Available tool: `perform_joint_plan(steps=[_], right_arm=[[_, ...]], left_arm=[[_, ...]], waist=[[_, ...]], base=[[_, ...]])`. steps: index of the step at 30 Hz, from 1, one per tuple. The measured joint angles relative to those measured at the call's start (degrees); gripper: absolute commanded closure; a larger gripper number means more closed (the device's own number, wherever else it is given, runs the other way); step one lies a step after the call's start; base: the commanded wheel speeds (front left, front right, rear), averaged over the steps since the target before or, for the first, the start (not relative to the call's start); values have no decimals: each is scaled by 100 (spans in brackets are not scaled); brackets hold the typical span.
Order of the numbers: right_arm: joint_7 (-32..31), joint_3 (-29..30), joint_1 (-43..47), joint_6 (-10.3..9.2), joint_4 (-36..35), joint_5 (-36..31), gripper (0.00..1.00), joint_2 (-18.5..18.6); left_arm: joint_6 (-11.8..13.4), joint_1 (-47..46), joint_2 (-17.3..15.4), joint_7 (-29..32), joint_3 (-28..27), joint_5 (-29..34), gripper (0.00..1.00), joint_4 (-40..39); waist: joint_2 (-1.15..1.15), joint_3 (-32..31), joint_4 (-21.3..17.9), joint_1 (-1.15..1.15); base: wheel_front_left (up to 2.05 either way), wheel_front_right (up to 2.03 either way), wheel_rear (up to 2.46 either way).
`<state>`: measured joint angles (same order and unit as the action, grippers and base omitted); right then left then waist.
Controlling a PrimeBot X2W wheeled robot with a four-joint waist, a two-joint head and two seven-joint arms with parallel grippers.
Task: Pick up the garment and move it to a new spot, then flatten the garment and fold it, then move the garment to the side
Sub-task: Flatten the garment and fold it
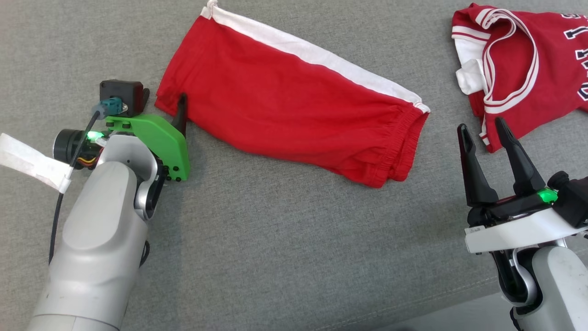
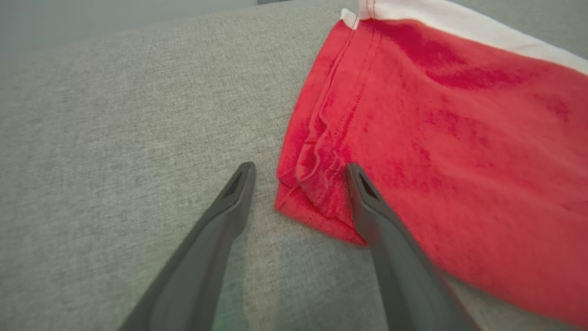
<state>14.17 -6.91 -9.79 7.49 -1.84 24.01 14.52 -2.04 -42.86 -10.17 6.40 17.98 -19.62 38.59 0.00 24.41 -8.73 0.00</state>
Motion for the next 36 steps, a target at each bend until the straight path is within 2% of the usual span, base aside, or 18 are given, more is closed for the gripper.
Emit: perform_joint_plan(steps=[3, 4, 5, 7, 13, 19, 25, 31, 35, 36], right_arm=[[14, -8, -9, 0, 65, 10, 0, -4], [25, -4, -15, 0, 87, 12, 0, -4], [30, -1, -18, 0, 100, 12, 0, -3], [40, 3, -24, 0, 119, 12, 0, -2], [55, 44, -33, 0, 140, 9, 0, 3], [63, 55, 46, 0, 187, -30, 0, -8], [54, 60, 370, 0, 257, -60, 0, -46], [-58, 123, 691, 0, 192, -97, 0, -100], [-169, 185, 808, 0, 89, -115, 0, -120], [-198, 191, 835, 0, 70, -125, 0, -122]], left_arm=[[-66, -202, -21, 122, 54, -9, 0, 397], [-104, -265, -22, 166, 80, -9, 12, 490], [-127, -298, -16, 196, 100, -10, 53, 567], [-182, -367, -14, 250, 182, -8, 100, 691], [-219, -415, 32, 63, 318, 58, 100, 820], [-32, 107, -5, -367, 222, -18, 100, 586], [265, 1439, -102, -512, 82, -232, 100, -315], [667, 2793, -138, -246, -32, -492, 100, -1502], [818, 3295, -191, -34, -37, -549, 100, -2006], [842, 3350, -203, -3, -41, -552, 53, -2070]], waist=[[0, 53, -79, 0], [0, 62, -95, 0], [0, 61, -101, 0], [0, 45, -95, 0], [0, -5, -47, 0], [0, -193, 5, 0], [0, -562, 87, 0], [0, -945, 199, 0], [0, -1128, 296, 0], [0, -1159, 316, 0]], base=[[0, 0, 0], [0, 0, 0], [0, 0, 0], [0, 0, 0], [0, 0, 0], [0, 0, 0], [0, 0, 0], [0, 0, 0], [0, 0, 0], [0, 0, 0]])
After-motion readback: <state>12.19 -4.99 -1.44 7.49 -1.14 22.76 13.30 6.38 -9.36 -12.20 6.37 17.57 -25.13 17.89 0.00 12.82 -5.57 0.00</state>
